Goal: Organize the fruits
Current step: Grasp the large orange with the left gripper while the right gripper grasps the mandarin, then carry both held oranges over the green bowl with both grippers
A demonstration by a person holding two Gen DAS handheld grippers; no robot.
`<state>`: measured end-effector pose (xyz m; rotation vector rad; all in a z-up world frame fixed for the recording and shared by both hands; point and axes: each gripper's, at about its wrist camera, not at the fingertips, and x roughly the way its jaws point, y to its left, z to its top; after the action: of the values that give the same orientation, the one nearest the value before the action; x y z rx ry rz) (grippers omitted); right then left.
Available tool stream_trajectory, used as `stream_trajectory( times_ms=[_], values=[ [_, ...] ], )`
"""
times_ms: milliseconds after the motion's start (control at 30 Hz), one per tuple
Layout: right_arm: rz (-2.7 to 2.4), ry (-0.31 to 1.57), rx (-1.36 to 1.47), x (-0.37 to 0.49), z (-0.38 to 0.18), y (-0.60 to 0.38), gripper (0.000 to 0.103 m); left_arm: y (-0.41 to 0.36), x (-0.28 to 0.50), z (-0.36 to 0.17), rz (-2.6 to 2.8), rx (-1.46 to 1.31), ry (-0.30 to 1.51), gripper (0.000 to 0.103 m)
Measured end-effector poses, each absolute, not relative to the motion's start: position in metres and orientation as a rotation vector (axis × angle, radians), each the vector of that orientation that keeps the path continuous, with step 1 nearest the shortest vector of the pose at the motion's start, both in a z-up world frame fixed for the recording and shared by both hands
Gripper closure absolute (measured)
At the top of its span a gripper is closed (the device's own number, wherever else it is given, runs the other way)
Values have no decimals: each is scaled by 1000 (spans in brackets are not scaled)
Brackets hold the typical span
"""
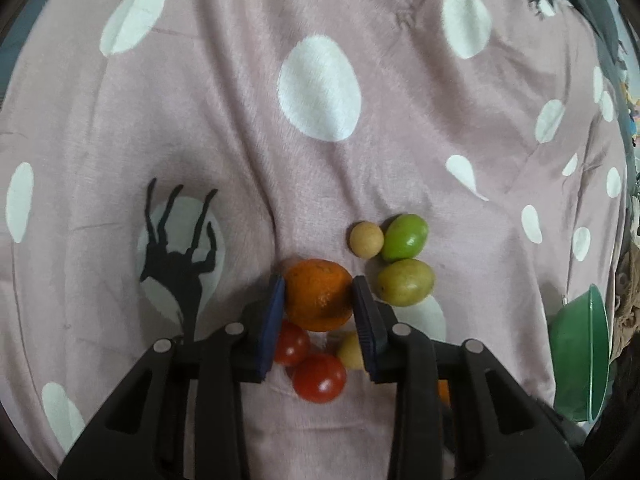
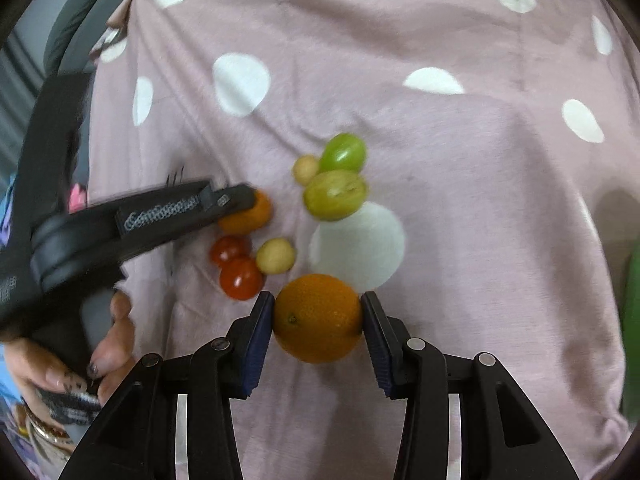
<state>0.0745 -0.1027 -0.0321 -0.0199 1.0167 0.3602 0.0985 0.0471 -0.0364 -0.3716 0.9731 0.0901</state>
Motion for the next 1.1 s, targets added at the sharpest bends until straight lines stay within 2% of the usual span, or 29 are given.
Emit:
stream_trajectory(
  times_ms=[400, 667, 1100],
  values=[
    [268, 939, 60, 72, 2, -142, 58, 31, 28, 0, 94, -424, 908, 70],
    [224, 923, 85, 46, -7, -160, 57, 6, -9, -11, 63, -403, 877, 70],
    [166, 885, 77, 34, -3, -175, 57, -8, -14, -13, 3, -385, 871, 70]
  ],
)
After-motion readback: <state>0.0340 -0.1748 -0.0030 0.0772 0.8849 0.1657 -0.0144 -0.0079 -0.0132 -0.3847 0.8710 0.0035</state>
